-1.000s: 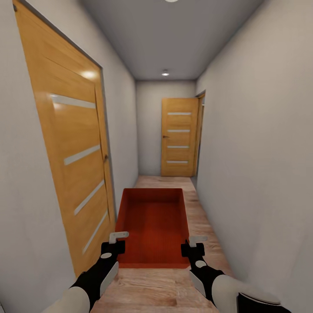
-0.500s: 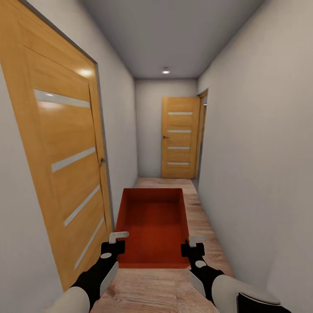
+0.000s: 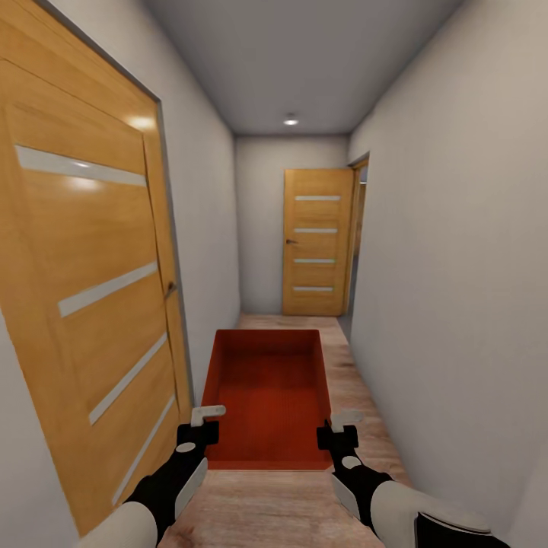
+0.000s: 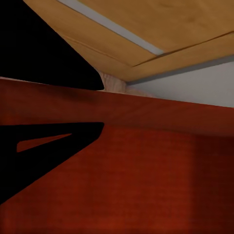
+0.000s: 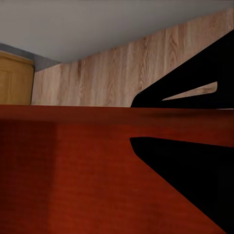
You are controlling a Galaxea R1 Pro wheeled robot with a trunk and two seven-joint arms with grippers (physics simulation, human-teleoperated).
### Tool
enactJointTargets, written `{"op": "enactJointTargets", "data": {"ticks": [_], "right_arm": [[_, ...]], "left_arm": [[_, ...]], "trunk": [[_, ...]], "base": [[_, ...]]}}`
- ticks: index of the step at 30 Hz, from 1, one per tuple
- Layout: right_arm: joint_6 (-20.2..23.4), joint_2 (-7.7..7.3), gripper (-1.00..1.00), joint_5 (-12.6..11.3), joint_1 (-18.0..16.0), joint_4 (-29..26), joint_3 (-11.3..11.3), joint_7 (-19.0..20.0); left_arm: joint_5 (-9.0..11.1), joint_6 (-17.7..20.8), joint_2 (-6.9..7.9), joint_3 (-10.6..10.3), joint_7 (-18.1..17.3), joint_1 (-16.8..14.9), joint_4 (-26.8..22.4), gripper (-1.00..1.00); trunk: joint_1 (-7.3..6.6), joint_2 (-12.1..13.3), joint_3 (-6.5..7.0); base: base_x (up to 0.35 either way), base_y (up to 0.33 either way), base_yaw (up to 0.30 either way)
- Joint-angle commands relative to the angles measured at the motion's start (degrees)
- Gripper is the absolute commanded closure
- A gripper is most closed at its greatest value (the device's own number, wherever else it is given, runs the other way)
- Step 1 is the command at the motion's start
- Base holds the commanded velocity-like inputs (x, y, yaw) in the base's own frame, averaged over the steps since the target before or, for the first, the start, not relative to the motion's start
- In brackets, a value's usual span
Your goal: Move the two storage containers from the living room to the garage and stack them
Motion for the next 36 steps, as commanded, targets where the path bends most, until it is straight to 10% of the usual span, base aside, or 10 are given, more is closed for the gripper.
{"op": "enactJointTargets", "data": {"ticks": [1,36], "right_arm": [[-0.7,-0.05,1.00,0.5,-0.1,-0.1,-0.8,-0.2],[-0.7,-0.04,1.00,0.5,-0.1,-0.1,-0.8,-0.3]], "left_arm": [[0.7,0.3,0.35,0.8,1.0,0.0,0.0,1.00],[0.7,0.3,0.35,0.8,1.0,0.0,0.0,1.00]], "trunk": [[0.05,-0.1,-0.10],[0.05,-0.1,-0.10]], "base": [[0.322,0.000,0.000],[0.322,0.000,0.000]]}}
